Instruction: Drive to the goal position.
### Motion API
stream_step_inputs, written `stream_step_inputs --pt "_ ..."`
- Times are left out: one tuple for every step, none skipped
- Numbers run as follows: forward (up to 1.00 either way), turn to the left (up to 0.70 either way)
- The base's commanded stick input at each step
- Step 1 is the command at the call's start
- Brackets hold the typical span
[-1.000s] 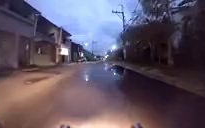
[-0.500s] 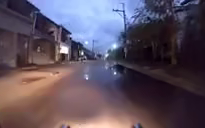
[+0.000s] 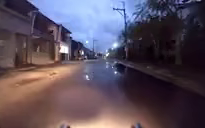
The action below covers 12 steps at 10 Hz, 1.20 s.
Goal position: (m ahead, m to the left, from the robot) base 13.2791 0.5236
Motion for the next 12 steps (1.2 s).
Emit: stream_step_inputs --pt "0.50 0.00" --pt "0.50 0.00" --pt "0.50 0.00" --pt "0.50 0.00" --pt "0.50 0.00" --pt "0.50 0.00" --pt "0.50 0.00" --pt "0.50 0.00" --pt "0.50 0.00" --pt "0.50 0.00" --pt "0.50 0.00" --pt "0.50 0.00"
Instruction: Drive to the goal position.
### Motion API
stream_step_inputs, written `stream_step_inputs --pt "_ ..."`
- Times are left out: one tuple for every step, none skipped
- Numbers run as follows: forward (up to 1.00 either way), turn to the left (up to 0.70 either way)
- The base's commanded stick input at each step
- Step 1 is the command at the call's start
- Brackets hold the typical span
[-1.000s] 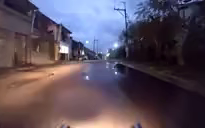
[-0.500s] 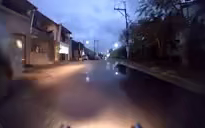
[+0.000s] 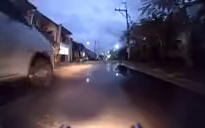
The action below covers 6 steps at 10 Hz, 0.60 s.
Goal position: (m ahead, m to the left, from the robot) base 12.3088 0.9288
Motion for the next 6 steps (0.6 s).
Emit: stream_step_inputs --pt "0.50 0.00" --pt "0.50 0.00" --pt "0.50 0.00" --pt "0.50 0.00" --pt "0.50 0.00" --pt "0.50 0.00"
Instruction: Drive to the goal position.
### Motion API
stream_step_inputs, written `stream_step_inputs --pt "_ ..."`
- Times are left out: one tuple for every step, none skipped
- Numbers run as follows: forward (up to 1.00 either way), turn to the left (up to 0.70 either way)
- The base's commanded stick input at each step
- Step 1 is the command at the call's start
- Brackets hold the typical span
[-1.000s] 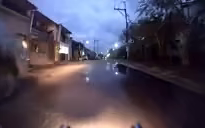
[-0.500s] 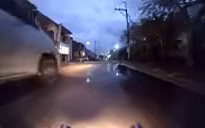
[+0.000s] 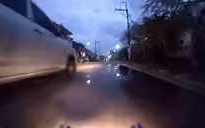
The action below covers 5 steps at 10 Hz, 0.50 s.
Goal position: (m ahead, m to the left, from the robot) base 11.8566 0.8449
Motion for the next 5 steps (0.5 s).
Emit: stream_step_inputs --pt "0.50 0.00" --pt "0.50 0.00" --pt "0.50 0.00" --pt "0.50 0.00" --pt "0.50 0.00"
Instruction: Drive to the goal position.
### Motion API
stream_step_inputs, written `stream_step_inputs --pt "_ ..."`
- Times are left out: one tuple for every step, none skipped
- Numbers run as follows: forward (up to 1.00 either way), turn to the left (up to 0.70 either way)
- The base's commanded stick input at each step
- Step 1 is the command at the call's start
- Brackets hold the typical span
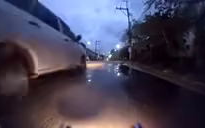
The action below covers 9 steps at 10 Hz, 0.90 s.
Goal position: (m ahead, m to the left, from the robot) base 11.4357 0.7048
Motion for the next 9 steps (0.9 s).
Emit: stream_step_inputs --pt "0.50 0.00" --pt "0.50 0.00" --pt "0.50 0.00" --pt "0.50 0.00" --pt "0.50 0.00" --pt "0.50 0.00" --pt "0.50 0.00" --pt "0.50 0.00" --pt "0.50 0.00"
